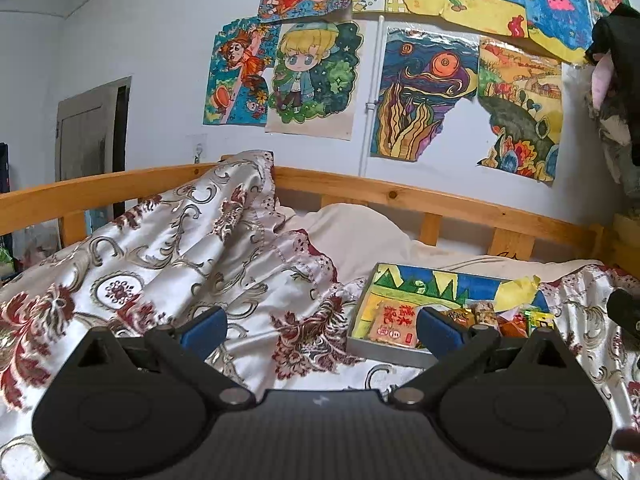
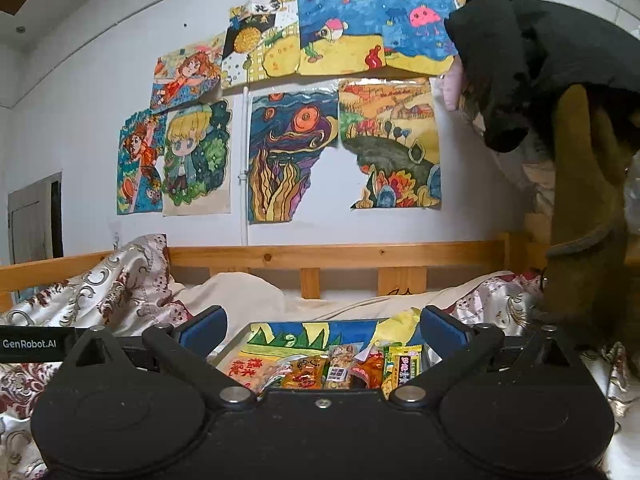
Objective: Organize snacks
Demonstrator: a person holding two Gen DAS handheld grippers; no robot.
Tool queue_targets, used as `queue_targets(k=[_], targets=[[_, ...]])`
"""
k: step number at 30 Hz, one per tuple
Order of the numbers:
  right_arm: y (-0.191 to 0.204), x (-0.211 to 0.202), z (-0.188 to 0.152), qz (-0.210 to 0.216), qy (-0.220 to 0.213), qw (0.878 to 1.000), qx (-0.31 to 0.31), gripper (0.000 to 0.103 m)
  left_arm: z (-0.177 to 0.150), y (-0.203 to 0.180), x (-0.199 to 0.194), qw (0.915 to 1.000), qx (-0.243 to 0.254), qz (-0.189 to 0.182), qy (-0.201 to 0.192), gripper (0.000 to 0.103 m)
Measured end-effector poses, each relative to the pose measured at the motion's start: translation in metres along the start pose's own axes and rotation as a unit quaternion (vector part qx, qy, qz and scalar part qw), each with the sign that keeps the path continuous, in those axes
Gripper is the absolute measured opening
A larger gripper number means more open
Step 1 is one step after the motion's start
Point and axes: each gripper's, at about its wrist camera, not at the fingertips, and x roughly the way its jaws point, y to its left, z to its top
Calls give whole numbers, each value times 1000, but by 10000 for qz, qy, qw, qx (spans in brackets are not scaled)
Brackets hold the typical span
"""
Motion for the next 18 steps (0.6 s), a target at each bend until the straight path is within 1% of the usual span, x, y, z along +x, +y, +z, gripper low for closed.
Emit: queue_targets(k=[6,10,18], targets=[[10,-23,-3,-12,46,10000,0,102,-9,12,-27,9999,-6,-74,-70,102],[16,-38,-9,-37,54,10000,-20,102,-14,17,-37,9999,-12,-126,32,102],[22,-58,-16,-118,99,9999,22,102,-27,27,-55,9997,113,-188,79,102]])
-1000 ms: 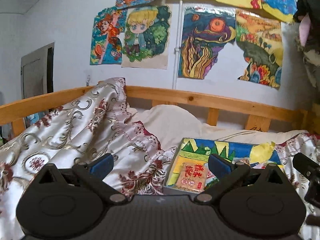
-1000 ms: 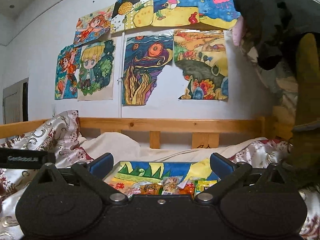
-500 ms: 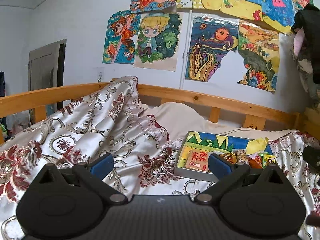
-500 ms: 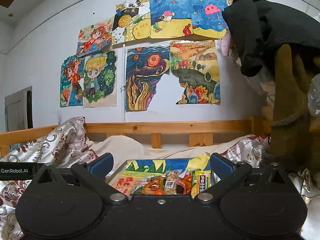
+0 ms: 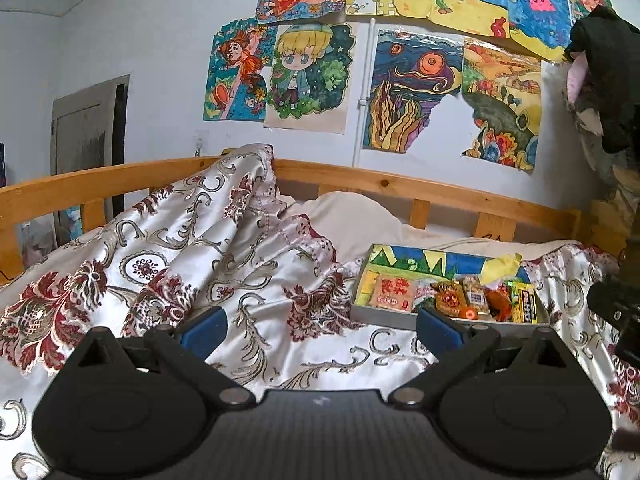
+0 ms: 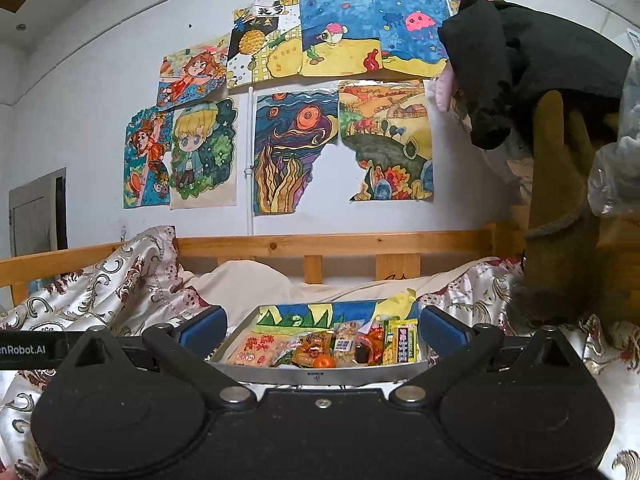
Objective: Organize snacks
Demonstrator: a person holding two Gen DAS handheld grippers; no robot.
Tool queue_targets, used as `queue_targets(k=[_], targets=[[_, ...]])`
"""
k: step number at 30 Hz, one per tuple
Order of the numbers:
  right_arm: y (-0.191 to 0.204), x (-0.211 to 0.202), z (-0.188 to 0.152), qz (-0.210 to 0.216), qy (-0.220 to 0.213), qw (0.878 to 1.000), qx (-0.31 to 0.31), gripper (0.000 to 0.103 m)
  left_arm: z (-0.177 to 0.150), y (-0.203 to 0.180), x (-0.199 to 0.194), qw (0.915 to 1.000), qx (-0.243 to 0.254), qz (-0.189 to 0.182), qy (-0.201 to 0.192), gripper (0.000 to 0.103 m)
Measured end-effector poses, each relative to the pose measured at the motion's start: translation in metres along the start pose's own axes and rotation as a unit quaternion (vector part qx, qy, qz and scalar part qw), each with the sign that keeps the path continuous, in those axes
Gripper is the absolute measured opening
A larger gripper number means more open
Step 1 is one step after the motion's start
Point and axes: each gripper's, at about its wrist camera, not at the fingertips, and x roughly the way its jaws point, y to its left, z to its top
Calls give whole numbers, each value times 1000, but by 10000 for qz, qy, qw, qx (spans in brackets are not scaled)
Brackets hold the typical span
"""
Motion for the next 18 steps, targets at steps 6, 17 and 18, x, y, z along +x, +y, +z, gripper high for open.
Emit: queue_targets(k=[6,17,18], targets=[[5,-6,-8,-16,165,9999,-49,102,-10,6,-4,9999,41,23,94,102],[9,3,-26,3,679,9977,49,102,-30,10,7,9990,107,50,425,102],[8,4,-28,-3,730,9973,71,102,-31,10,8,9989,75,38,455,102]])
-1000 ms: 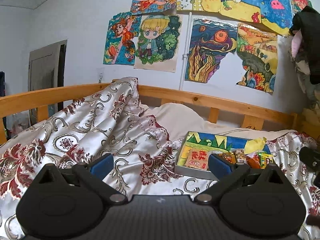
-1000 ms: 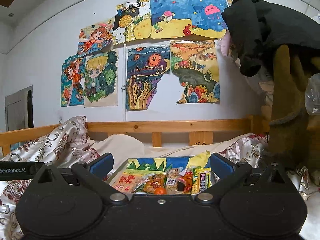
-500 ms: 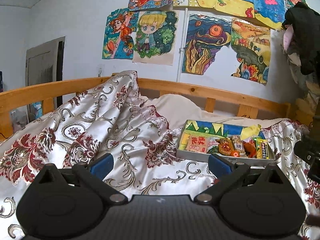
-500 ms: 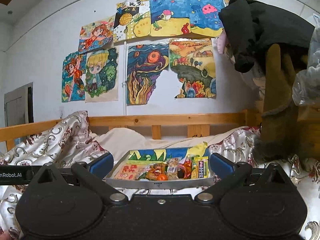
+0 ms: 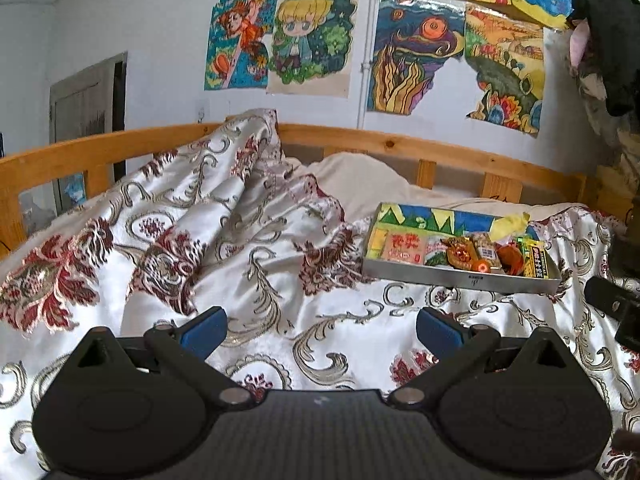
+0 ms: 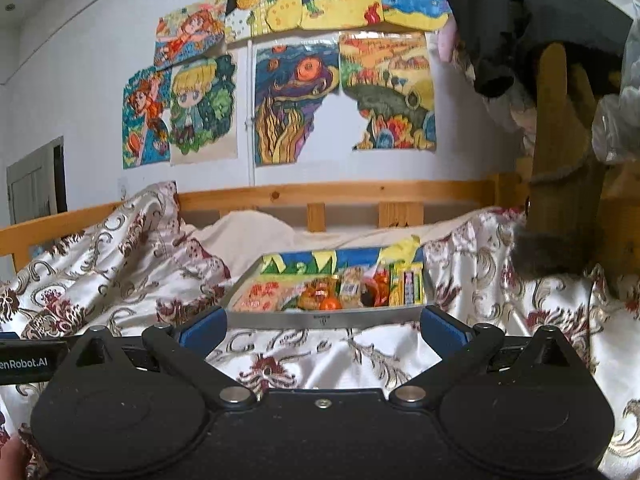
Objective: Organize snacks
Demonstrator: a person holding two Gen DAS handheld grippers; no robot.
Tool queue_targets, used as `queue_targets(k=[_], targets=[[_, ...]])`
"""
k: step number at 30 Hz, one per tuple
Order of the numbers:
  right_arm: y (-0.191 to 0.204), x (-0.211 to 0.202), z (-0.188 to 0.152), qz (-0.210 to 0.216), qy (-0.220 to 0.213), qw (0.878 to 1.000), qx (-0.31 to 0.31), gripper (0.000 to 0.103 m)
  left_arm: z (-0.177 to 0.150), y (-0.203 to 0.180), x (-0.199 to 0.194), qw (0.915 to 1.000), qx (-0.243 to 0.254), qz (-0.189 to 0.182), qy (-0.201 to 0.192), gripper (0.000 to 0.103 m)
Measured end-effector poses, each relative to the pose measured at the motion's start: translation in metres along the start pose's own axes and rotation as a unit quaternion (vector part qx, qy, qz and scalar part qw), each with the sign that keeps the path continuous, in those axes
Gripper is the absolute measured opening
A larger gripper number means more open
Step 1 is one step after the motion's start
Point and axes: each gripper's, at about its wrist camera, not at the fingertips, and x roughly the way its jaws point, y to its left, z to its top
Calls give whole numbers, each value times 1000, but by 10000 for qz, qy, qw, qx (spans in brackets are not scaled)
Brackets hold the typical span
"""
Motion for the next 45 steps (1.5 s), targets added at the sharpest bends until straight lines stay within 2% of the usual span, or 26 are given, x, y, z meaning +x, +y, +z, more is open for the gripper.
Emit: queue_targets(k=[6,14,21,45], targets=[[-4,15,-9,-76,341,9993,158,102,-3,-2,11,9999,-79,-87,106,102],[-1,24,-16,-86,489,9987,115,102,-4,-4,16,9999,94,-83,77,102],[0,25,-15,-47,495,9987,110,102,-4,-2,18,9998,107,97,128,102],[1,25,-16,-37,499,9987,105,102,-4,-2,17,9998,49,77,165,102]])
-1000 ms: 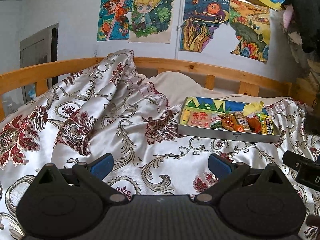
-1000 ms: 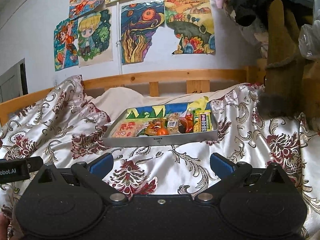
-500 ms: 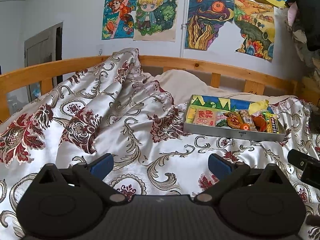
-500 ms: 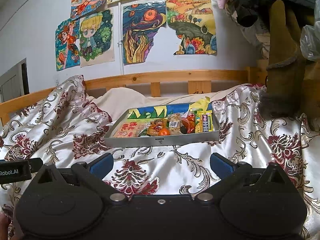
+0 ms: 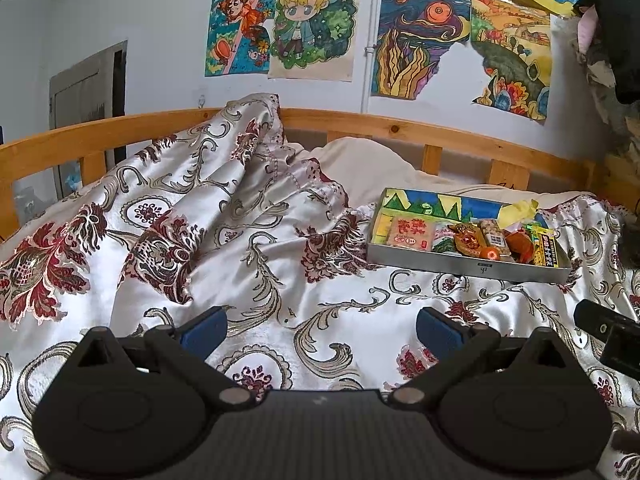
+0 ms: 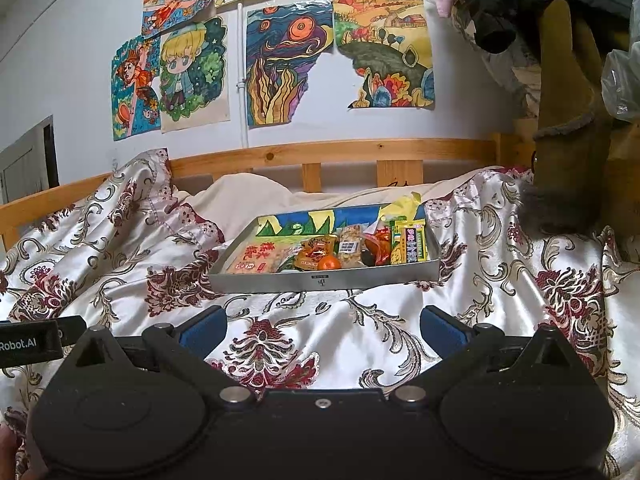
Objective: Organize snacks
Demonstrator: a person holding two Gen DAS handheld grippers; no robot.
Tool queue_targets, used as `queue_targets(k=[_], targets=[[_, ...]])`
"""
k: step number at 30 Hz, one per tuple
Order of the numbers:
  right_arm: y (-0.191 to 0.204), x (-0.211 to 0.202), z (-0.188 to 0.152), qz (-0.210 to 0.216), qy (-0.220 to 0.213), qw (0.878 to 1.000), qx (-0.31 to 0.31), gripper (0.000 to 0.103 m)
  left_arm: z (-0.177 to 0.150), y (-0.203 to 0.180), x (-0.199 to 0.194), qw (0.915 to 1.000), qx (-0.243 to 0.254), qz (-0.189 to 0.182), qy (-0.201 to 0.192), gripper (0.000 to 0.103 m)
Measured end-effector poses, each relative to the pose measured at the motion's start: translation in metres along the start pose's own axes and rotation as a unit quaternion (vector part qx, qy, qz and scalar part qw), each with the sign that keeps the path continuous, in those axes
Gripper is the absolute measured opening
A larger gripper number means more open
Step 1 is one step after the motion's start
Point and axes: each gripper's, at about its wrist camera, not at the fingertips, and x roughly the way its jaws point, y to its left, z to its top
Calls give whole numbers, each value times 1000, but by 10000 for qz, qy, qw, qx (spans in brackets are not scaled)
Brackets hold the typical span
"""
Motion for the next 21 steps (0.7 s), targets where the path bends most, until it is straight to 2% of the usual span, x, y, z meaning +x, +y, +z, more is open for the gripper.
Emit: queue_targets(k=[21], targets=[[2,1,-1,-7,54,10000,-26,102,0,1,0,10000,-54,17,54,102]])
